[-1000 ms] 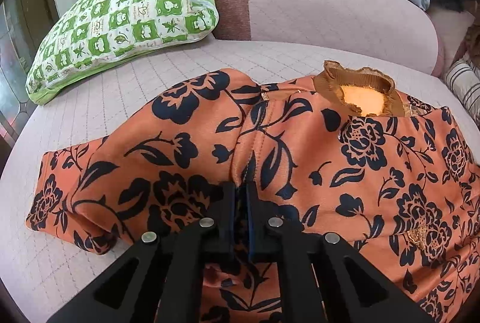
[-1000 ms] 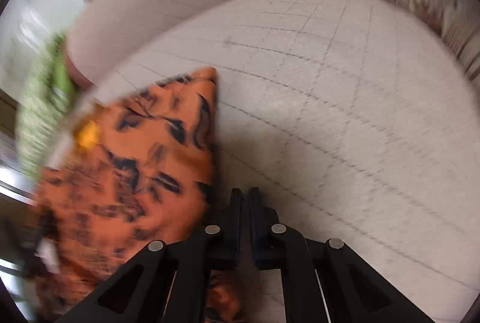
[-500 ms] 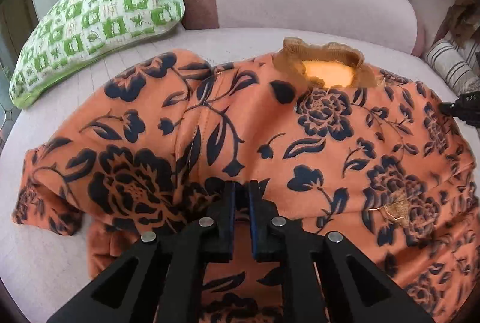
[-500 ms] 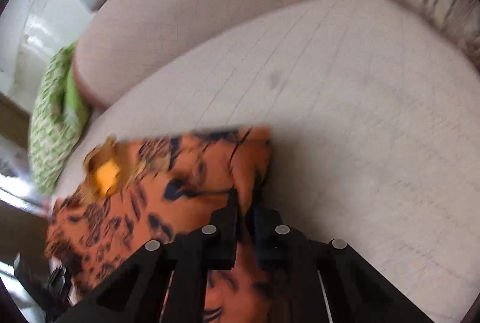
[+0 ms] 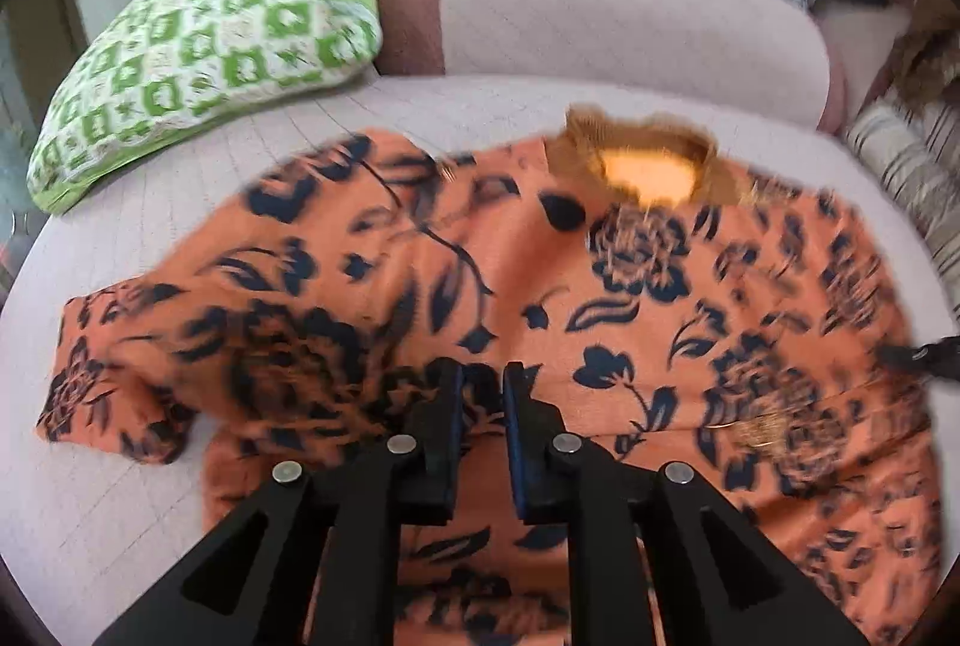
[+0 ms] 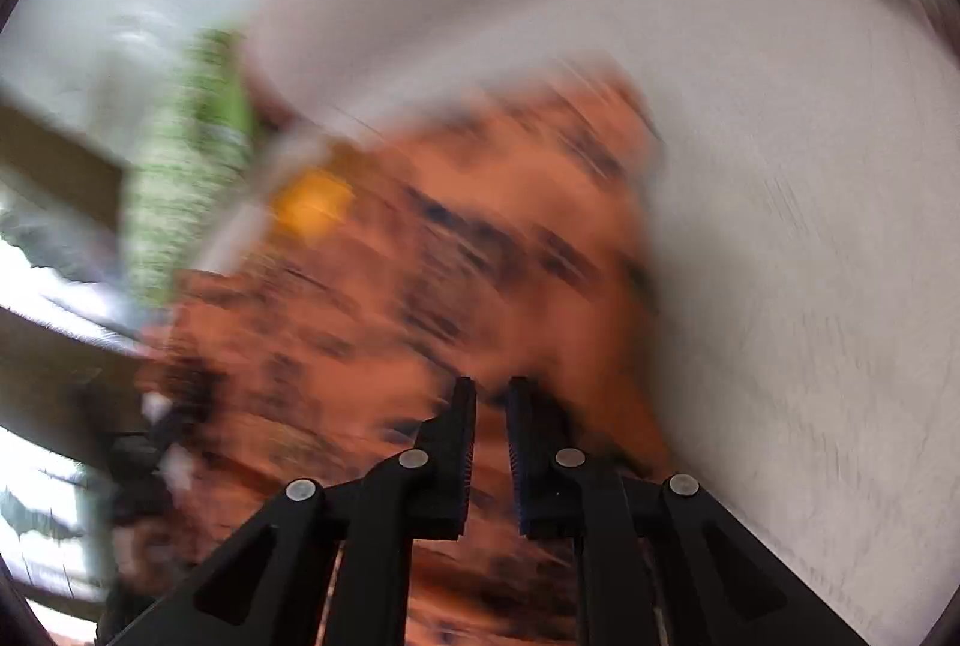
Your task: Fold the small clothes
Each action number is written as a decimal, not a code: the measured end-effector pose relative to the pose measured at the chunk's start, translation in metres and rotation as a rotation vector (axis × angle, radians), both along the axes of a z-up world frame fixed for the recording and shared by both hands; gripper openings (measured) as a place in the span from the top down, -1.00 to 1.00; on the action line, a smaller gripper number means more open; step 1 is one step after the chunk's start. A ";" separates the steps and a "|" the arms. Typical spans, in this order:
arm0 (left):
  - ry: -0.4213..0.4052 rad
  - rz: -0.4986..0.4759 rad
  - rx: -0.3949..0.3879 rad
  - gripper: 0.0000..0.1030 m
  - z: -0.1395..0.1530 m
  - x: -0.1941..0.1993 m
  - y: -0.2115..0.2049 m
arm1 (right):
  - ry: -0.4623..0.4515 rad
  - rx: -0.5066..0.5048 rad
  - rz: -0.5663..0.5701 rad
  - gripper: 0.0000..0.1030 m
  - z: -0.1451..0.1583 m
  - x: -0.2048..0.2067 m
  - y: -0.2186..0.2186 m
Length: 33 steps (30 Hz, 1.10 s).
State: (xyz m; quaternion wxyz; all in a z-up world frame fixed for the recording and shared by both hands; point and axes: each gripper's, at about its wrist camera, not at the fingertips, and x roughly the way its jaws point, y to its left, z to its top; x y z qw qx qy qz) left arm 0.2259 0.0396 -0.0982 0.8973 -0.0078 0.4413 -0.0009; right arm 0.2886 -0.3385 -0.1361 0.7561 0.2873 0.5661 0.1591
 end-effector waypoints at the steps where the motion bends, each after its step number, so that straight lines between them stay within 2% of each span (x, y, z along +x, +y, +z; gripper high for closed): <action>1: -0.027 0.004 -0.018 0.62 0.011 -0.009 0.010 | 0.018 0.115 -0.081 1.00 -0.012 -0.005 -0.019; 2: -0.053 0.019 -0.032 0.33 0.020 -0.018 0.021 | 0.039 0.197 -0.144 0.98 -0.013 -0.010 -0.032; 3: -0.091 0.059 -0.053 -0.05 0.032 -0.032 0.041 | 0.000 0.132 -0.157 0.84 0.004 -0.017 -0.031; 5: -0.134 0.159 -0.091 -0.40 0.042 -0.052 0.081 | -0.101 0.047 -0.104 0.82 0.038 -0.026 -0.019; 6: -0.143 0.213 -0.112 -0.46 0.044 -0.059 0.101 | -0.133 0.072 -0.083 0.82 0.047 -0.028 -0.016; 7: -0.144 0.284 -0.148 -0.46 0.043 -0.067 0.128 | -0.172 0.092 -0.063 0.65 0.054 -0.030 -0.012; 8: -0.130 0.343 -0.190 -0.46 0.038 -0.072 0.152 | -0.187 0.053 -0.059 0.27 0.055 -0.031 -0.009; 9: -0.100 0.409 -0.249 -0.46 0.030 -0.076 0.178 | -0.143 -0.010 -0.075 0.00 0.045 -0.027 -0.010; 10: -0.069 0.481 -0.326 -0.46 0.019 -0.081 0.206 | -0.071 -0.041 -0.095 0.01 0.028 -0.024 -0.013; 12: -0.026 0.585 -0.466 -0.44 0.000 -0.088 0.251 | -0.097 0.007 -0.157 0.01 0.030 -0.035 -0.023; 15: 0.003 0.617 -0.557 -0.44 -0.018 -0.090 0.277 | -0.172 -0.057 -0.118 -0.17 0.057 -0.053 -0.018; 17: 0.015 0.611 -0.608 -0.44 -0.025 -0.085 0.283 | -0.187 -0.104 -0.086 -0.22 0.064 -0.062 -0.020; 24: 0.016 0.747 -0.626 -0.44 -0.032 -0.071 0.291 | -0.224 -0.058 -0.087 -0.22 0.065 -0.072 0.005; 25: 0.022 0.755 -0.611 -0.44 -0.032 -0.068 0.289 | -0.229 -0.053 -0.088 -0.22 0.060 -0.062 0.030; 26: 0.032 0.757 -0.588 -0.29 -0.032 -0.065 0.288 | -0.234 -0.048 -0.091 -0.22 0.060 -0.058 0.040; 27: 0.047 0.769 -0.551 0.21 -0.033 -0.059 0.286 | -0.241 -0.039 -0.098 -0.22 0.062 -0.060 0.040; 29: 0.101 0.810 -0.496 0.82 -0.038 -0.052 0.289 | -0.251 -0.020 -0.111 -0.22 0.063 -0.061 0.044; 31: 0.102 0.809 -0.520 0.88 -0.039 -0.049 0.292 | -0.259 -0.014 -0.121 -0.22 0.063 -0.063 0.045; 33: 0.091 0.807 -0.470 0.90 -0.027 -0.046 0.287 | -0.269 -0.016 -0.127 -0.22 0.063 -0.070 0.041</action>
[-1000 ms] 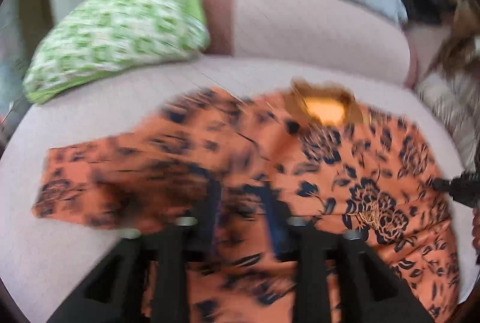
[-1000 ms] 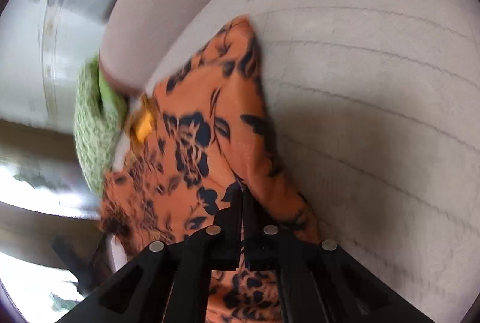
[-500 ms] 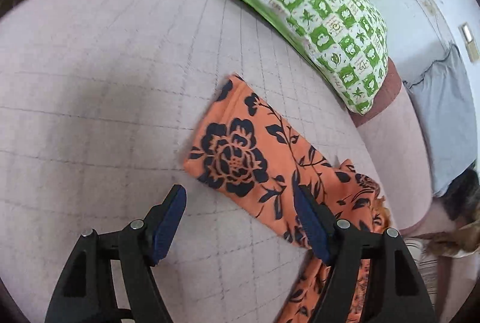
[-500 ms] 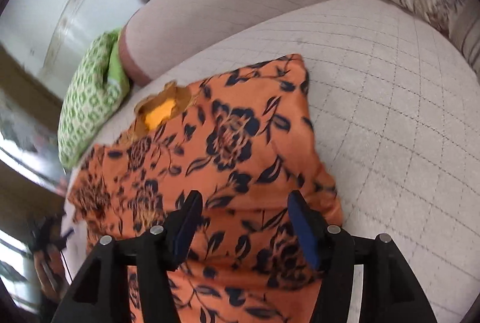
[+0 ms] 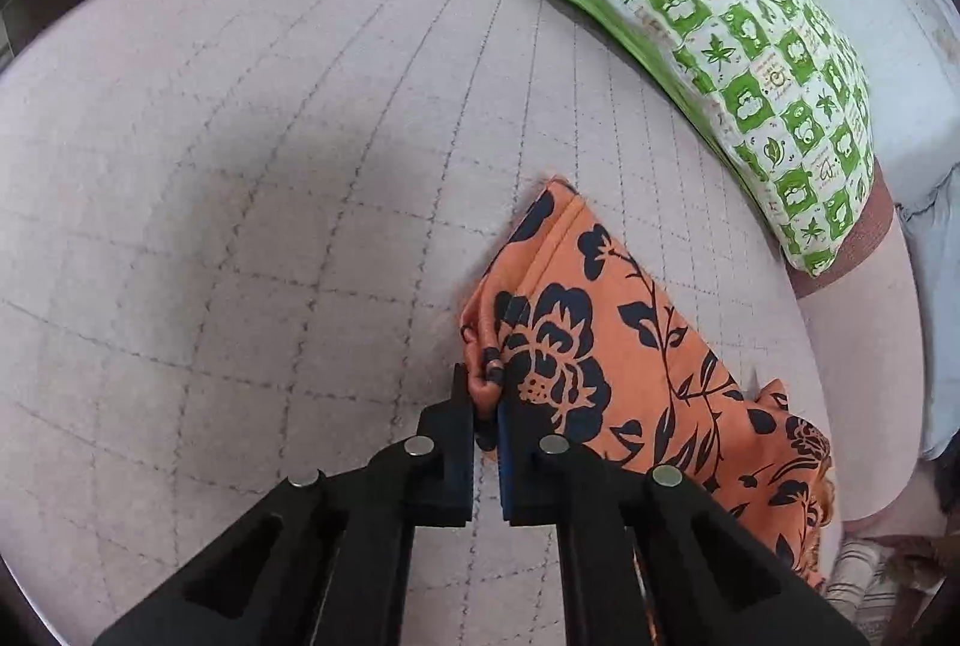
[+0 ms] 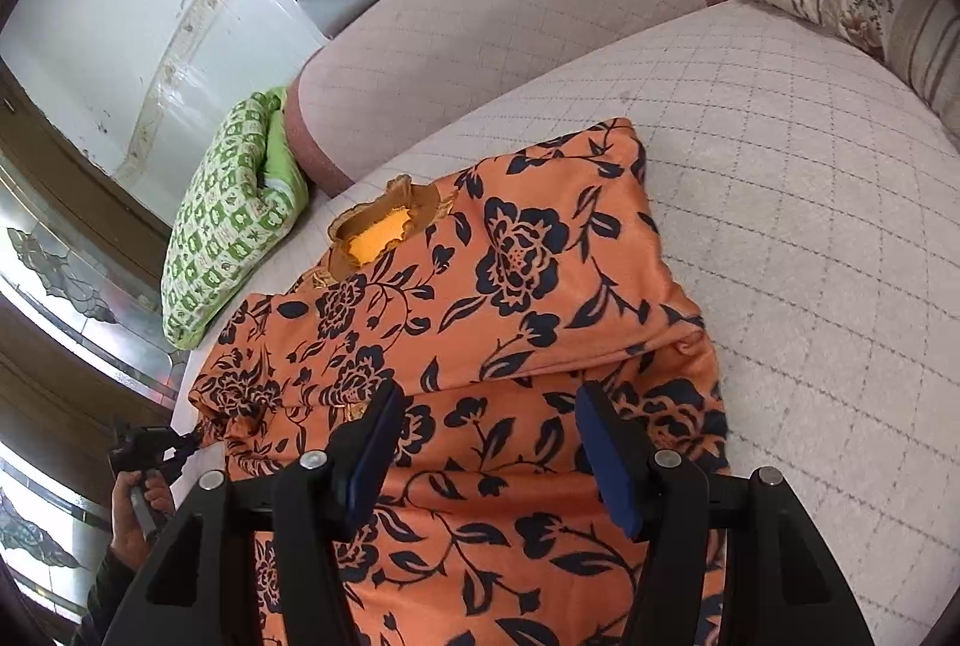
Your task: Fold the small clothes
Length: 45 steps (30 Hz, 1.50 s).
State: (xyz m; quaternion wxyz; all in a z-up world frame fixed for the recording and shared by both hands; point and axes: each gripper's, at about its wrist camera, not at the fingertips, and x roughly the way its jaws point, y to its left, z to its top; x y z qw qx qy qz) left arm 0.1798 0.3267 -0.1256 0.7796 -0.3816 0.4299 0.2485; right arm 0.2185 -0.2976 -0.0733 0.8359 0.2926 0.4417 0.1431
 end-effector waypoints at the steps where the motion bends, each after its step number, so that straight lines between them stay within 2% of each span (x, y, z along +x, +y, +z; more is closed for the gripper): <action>1: -0.012 -0.010 0.033 0.90 0.011 -0.001 -0.001 | -0.004 0.000 -0.004 -0.22 -0.001 -0.003 -0.002; 4: -0.112 -0.094 0.196 0.91 0.071 0.008 -0.039 | -0.030 0.012 -0.033 -0.22 -0.004 -0.013 -0.015; 8: -0.319 -0.293 0.456 0.91 0.173 0.019 -0.140 | -0.049 0.052 -0.084 -0.22 -0.008 -0.020 -0.034; 10: -0.438 -0.434 0.517 0.91 0.217 0.023 -0.208 | -0.065 0.062 -0.094 -0.22 -0.007 -0.022 -0.039; 13: -0.534 -0.620 0.560 0.90 0.244 0.027 -0.301 | -0.079 0.078 -0.098 -0.22 -0.006 -0.025 -0.044; 16: -0.573 -0.765 0.585 0.90 0.239 0.029 -0.380 | -0.080 0.105 -0.117 -0.22 -0.008 -0.027 -0.051; 18: -0.532 -0.869 0.542 0.88 0.216 0.036 -0.423 | -0.084 0.121 -0.134 -0.22 -0.008 -0.028 -0.058; 20: -0.430 -0.965 0.501 0.83 0.174 0.048 -0.460 | -0.083 0.128 -0.151 -0.23 -0.009 -0.029 -0.062; 21: -0.347 -1.018 0.458 0.56 0.144 0.057 -0.472 | -0.081 0.132 -0.158 -0.26 -0.009 -0.029 -0.064; 22: -0.239 -1.062 0.418 0.36 0.112 0.067 -0.479 | -0.074 0.138 -0.165 -0.39 -0.011 -0.028 -0.065; 23: -0.169 -1.077 0.391 0.24 0.091 0.066 -0.479 | -0.059 0.145 -0.175 -0.48 -0.014 -0.028 -0.067; 25: -0.044 -1.066 0.305 0.24 0.043 0.066 -0.461 | -0.033 0.149 -0.189 -0.51 -0.019 -0.027 -0.068; 26: -0.017 -1.040 0.277 0.25 0.033 0.061 -0.448 | -0.019 0.149 -0.189 -0.51 -0.022 -0.026 -0.068; 27: -0.015 -1.019 0.243 0.25 0.029 0.054 -0.431 | -0.017 0.146 -0.190 -0.51 -0.023 -0.026 -0.068; 29: -0.079 -0.991 0.182 0.23 0.038 0.038 -0.391 | -0.027 0.145 -0.191 -0.52 -0.020 -0.026 -0.068; 31: -0.146 -0.964 0.200 0.10 0.055 0.012 -0.349 | -0.033 0.157 -0.171 -0.52 -0.017 -0.026 -0.064; 32: -0.166 -0.928 0.233 0.00 0.058 0.009 -0.324 | -0.029 0.161 -0.146 -0.52 -0.014 -0.024 -0.059; 33: -0.165 -0.852 0.297 -0.03 0.061 0.001 -0.294 | -0.031 0.159 -0.124 -0.51 -0.010 -0.022 -0.054; 35: -0.146 -0.768 0.345 -0.03 0.054 -0.013 -0.253 | -0.042 0.123 -0.061 -0.52 -0.001 -0.013 -0.039; 37: -0.087 -0.721 0.346 -0.02 0.041 -0.016 -0.221 | -0.041 0.061 -0.012 -0.52 0.006 0.004 -0.023; 40: -0.034 -0.720 0.345 -0.01 0.019 -0.019 -0.198 | 0.042 0.018 0.051 -0.51 -0.001 0.047 -0.004; 42: -0.034 -0.723 0.356 -0.01 0.013 -0.021 -0.193 | 0.097 -0.070 0.060 -0.50 -0.013 0.074 0.005; 43: -0.036 -0.724 0.358 -0.01 0.012 -0.020 -0.193 | 0.114 -0.096 0.069 -0.35 -0.017 0.081 0.008; 44: -0.043 -0.729 0.356 -0.01 0.013 -0.019 -0.193 | 0.136 -0.122 0.081 0.05 -0.022 0.087 0.013; 45: -0.047 -0.738 0.353 -0.01 0.012 -0.018 -0.192 | 0.169 -0.155 0.110 0.34 -0.028 0.093 0.020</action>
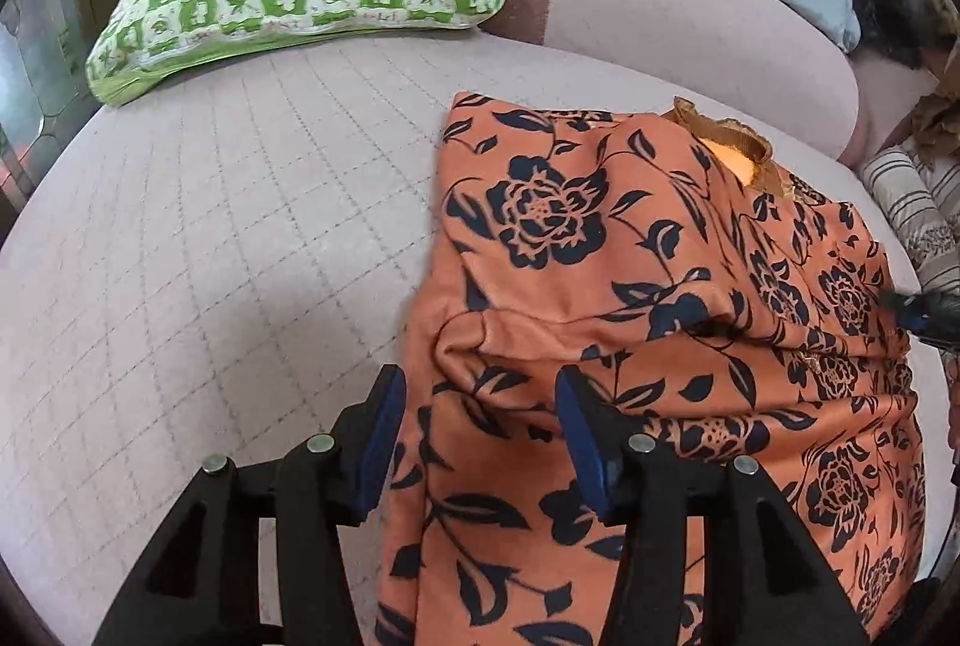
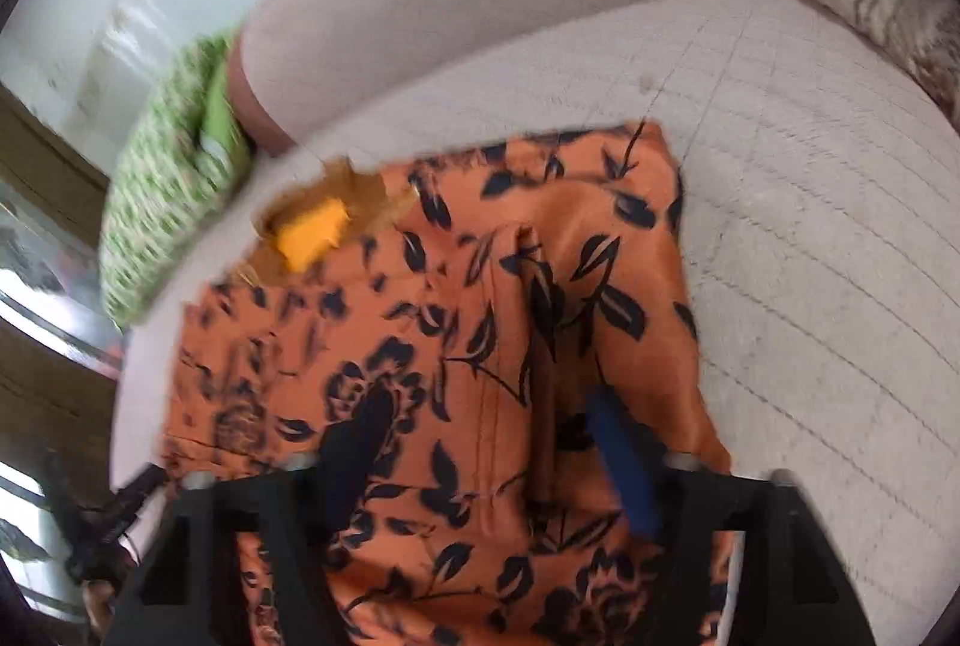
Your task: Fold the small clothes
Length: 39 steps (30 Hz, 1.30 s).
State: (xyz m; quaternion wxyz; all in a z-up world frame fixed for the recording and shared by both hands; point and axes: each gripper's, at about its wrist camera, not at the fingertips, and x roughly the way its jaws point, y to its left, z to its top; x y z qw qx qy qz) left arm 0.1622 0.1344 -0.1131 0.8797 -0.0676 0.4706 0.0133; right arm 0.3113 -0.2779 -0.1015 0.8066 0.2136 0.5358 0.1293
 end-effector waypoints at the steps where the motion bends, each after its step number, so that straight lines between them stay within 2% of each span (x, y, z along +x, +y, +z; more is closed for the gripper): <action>1: 0.004 -0.008 0.009 -0.01 -0.002 0.003 -0.002 | 0.021 -0.027 0.012 0.58 -0.003 0.003 0.003; 2: 0.017 -0.007 0.025 -0.01 -0.004 0.006 -0.002 | 0.034 -0.061 0.026 0.72 -0.006 0.003 0.008; 4: 0.021 -0.014 0.033 -0.01 -0.013 0.013 -0.008 | 0.027 -0.112 0.061 0.81 -0.002 0.000 0.018; 6: 0.022 -0.005 0.043 -0.01 -0.015 0.013 -0.009 | -0.021 -0.148 0.084 0.82 0.019 -0.004 0.028; 9: -0.025 -0.040 0.035 -0.01 -0.002 0.003 -0.020 | -0.139 -0.142 0.111 0.83 0.073 -0.005 0.043; 11: -0.071 -0.108 0.066 -0.01 0.010 -0.004 -0.042 | -0.226 -0.104 0.127 0.83 0.118 -0.005 0.055; 13: -0.109 -0.128 0.097 -0.01 0.016 -0.004 -0.060 | -0.317 -0.048 0.139 0.83 0.167 -0.006 0.065; 15: -0.099 -0.097 0.095 -0.01 0.014 0.006 -0.066 | -0.391 -0.006 0.140 0.83 0.208 -0.011 0.074; 20: -0.050 0.034 0.090 -0.01 0.000 0.030 -0.058 | -0.522 0.019 0.152 0.83 0.281 -0.026 0.090; 23: -0.057 0.119 0.066 0.01 0.001 0.036 -0.043 | -0.563 0.016 0.151 0.83 0.305 -0.028 0.094; 25: -0.066 0.189 0.077 0.07 0.003 0.035 -0.032 | -0.576 0.001 0.156 0.83 0.309 -0.031 0.095; 28: -0.029 0.238 0.023 0.07 -0.005 0.036 -0.015 | -0.568 -0.027 0.134 0.83 0.294 -0.030 0.082; 31: -0.013 0.241 0.031 0.07 -0.014 0.035 -0.009 | -0.510 -0.075 0.084 0.83 0.252 -0.019 0.058; 33: 0.004 0.270 0.015 0.07 -0.020 0.035 -0.001 | -0.432 -0.133 0.043 0.83 0.204 -0.012 0.038; 35: 0.024 0.288 -0.012 0.07 -0.024 0.036 0.005 | -0.309 -0.152 0.011 0.83 0.138 -0.002 0.016; 37: 0.026 0.260 0.006 0.07 -0.021 0.038 0.000 | -0.193 -0.184 -0.016 0.81 0.078 0.004 0.003; 38: 0.028 0.246 -0.003 0.07 -0.021 0.038 -0.001 | -0.094 -0.177 -0.010 0.75 0.037 0.008 -0.003; 39: 0.033 0.231 -0.009 0.07 -0.021 0.037 -0.003 | -0.036 -0.166 -0.004 0.75 0.016 0.010 -0.008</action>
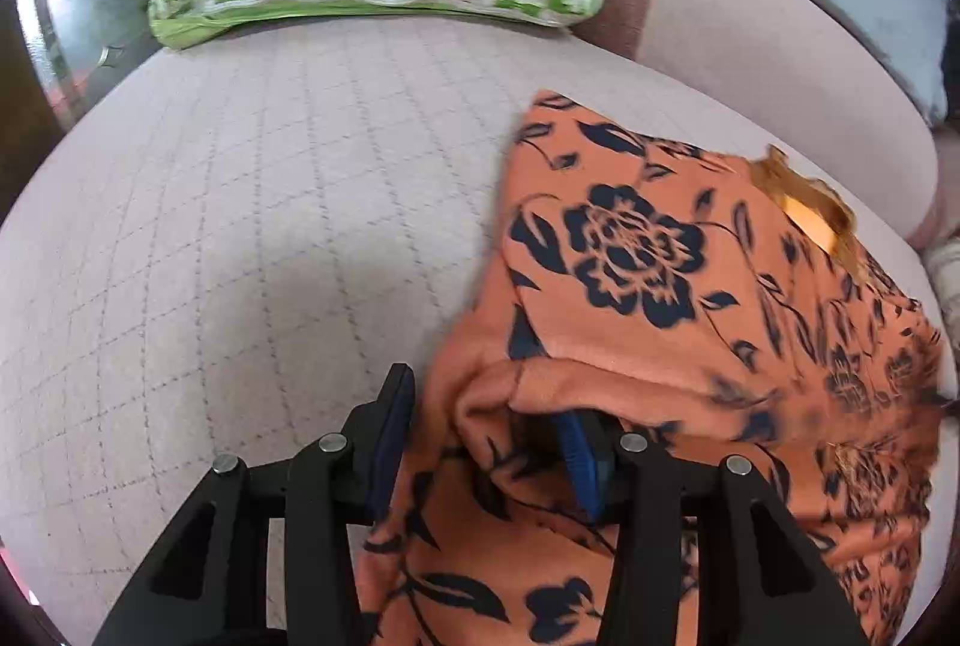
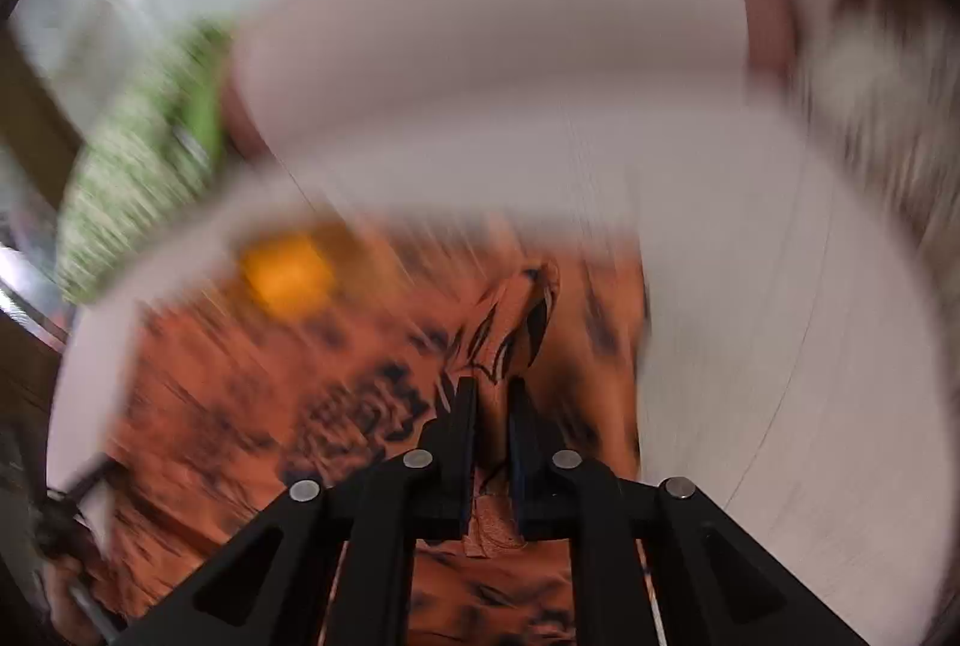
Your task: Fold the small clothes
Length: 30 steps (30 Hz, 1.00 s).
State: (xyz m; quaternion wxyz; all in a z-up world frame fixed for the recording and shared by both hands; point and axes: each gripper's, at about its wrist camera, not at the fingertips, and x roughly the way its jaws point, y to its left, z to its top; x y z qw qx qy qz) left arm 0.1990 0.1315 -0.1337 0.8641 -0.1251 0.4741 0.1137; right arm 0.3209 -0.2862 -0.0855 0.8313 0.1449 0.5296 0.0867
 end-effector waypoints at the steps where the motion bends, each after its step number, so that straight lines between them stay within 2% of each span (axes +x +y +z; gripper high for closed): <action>1: 0.007 -0.021 0.002 0.07 0.000 -0.001 -0.004 | 0.040 0.015 -0.001 0.73 -0.023 -0.001 -0.003; 3: -0.001 -0.041 0.014 0.07 0.003 -0.006 -0.007 | -0.030 0.055 -0.019 0.71 -0.025 -0.009 -0.009; 5: 0.012 -0.064 0.016 0.07 0.006 -0.011 -0.007 | -0.033 0.073 -0.024 0.60 -0.018 -0.010 -0.012; 7: 0.007 -0.075 0.022 0.07 0.013 -0.019 -0.006 | -0.030 0.063 -0.003 0.60 -0.011 -0.011 -0.015; 11: -0.097 -0.082 0.035 0.07 0.040 -0.036 -0.006 | -0.066 0.103 -0.020 0.60 0.005 -0.012 -0.030; 13: -0.143 -0.103 0.042 0.07 0.048 -0.030 -0.008 | -0.085 0.112 -0.035 0.59 0.011 -0.003 -0.032; 15: -0.142 -0.126 0.035 0.07 0.047 -0.017 -0.016 | -0.096 0.113 -0.046 0.59 0.013 0.009 -0.032; 16: -0.129 -0.139 0.022 0.07 0.043 -0.010 -0.019 | -0.098 0.148 -0.051 0.59 0.013 0.015 -0.034; 18: -0.109 -0.148 0.005 0.07 0.033 -0.001 -0.025 | -0.050 0.266 -0.057 0.50 -0.002 0.029 -0.038; 19: -0.104 -0.157 -0.001 0.07 0.027 0.000 -0.027 | 0.036 0.345 -0.045 0.37 -0.021 0.039 -0.038; 20: -0.097 -0.165 0.004 0.07 0.022 0.002 -0.030 | 0.098 0.392 -0.037 0.38 -0.036 0.042 -0.039; 21: -0.092 -0.173 0.016 0.07 0.017 0.002 -0.032 | 0.109 0.413 -0.042 0.38 -0.044 0.046 -0.040; 23: -0.086 -0.179 0.042 0.07 0.010 0.001 -0.031 | 0.058 0.379 -0.073 0.38 -0.031 0.045 -0.041; 26: -0.102 -0.165 0.014 0.07 0.011 0.001 -0.027 | -0.065 0.257 -0.084 0.36 0.003 0.039 -0.035; 28: -0.114 -0.161 0.016 0.07 0.013 0.002 -0.026 | -0.116 0.263 -0.053 0.35 0.020 0.038 -0.028; 30: -0.121 -0.157 0.013 0.07 0.014 0.003 -0.026 | -0.098 0.318 -0.008 0.15 0.021 0.042 -0.019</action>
